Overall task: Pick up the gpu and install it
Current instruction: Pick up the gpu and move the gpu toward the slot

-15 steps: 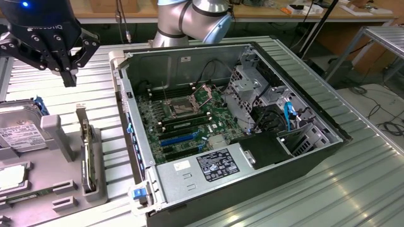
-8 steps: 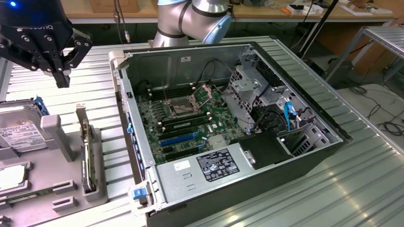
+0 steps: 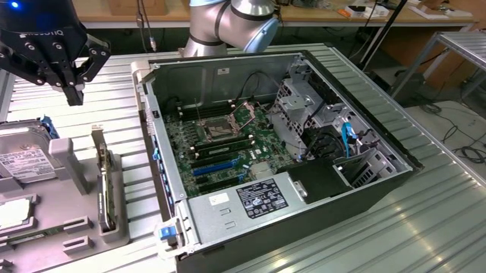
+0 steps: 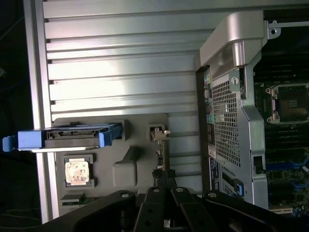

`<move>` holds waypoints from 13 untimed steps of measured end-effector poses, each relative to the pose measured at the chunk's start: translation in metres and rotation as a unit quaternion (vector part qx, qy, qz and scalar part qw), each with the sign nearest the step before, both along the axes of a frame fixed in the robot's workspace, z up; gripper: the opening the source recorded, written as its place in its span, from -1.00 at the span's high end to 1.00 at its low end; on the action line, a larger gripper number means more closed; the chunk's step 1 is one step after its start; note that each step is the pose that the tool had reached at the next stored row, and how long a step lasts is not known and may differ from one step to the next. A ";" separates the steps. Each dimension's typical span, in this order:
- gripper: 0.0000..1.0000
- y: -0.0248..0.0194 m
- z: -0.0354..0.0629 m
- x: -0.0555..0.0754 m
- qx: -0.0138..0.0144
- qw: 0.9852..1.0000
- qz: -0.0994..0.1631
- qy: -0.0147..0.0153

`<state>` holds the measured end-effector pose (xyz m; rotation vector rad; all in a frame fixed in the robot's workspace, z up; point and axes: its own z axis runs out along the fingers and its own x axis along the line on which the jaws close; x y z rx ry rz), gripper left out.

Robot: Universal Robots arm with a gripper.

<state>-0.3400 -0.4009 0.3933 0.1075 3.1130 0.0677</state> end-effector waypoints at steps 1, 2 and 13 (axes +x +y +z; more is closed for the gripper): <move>0.79 0.0000 0.0000 0.000 0.000 1.000 0.000 0.000; 0.79 0.0000 0.0000 0.000 0.000 1.000 0.000 0.000; 0.79 -0.0070 0.0000 0.000 0.000 1.000 0.000 0.000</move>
